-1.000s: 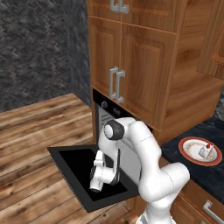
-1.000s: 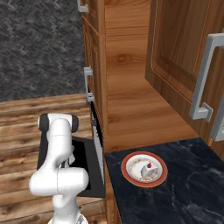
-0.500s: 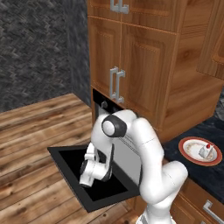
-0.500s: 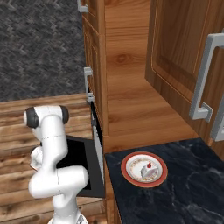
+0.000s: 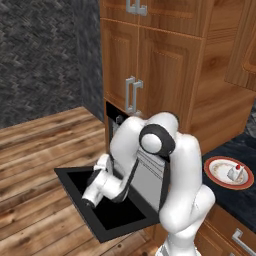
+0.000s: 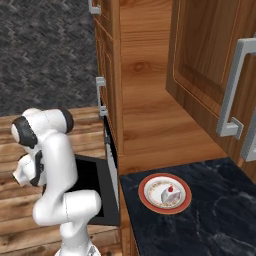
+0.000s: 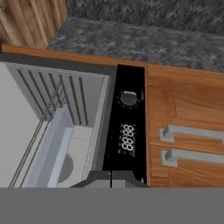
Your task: Take the baked cake out of the oven and place it on the plate for cooling. Then close the oven door.
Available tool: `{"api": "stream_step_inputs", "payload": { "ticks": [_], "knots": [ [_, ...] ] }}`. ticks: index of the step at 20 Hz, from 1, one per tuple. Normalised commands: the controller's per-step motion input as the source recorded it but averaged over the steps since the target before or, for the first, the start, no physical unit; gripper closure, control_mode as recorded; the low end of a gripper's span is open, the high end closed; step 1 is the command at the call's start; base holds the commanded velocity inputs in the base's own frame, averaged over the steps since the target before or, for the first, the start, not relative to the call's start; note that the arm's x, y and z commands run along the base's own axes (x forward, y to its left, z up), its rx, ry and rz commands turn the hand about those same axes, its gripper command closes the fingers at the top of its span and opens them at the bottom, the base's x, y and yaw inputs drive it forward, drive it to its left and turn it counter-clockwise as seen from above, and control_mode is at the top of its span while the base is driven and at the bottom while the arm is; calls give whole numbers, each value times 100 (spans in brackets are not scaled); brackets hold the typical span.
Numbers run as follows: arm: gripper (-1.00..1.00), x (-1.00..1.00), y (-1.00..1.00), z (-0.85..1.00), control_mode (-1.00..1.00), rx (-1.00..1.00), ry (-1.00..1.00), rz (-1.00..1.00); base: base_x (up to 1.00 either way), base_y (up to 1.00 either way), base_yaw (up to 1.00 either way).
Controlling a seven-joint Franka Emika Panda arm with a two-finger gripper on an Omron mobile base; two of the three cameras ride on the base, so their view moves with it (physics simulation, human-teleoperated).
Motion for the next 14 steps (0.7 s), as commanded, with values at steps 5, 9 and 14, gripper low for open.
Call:
{"api": "stream_step_inputs", "payload": {
  "ticks": [5, 9, 14],
  "knots": [
    [100, -43, 0, 96, -100, 7, 45, -15, 0, 0, 0],
    [100, -8, 0, 53, -100, 2, 63, -14, 0, 0, 0],
    [100, 5, 0, 10, -100, 0, 73, -7, 0, 0, 0]
  ]
}}
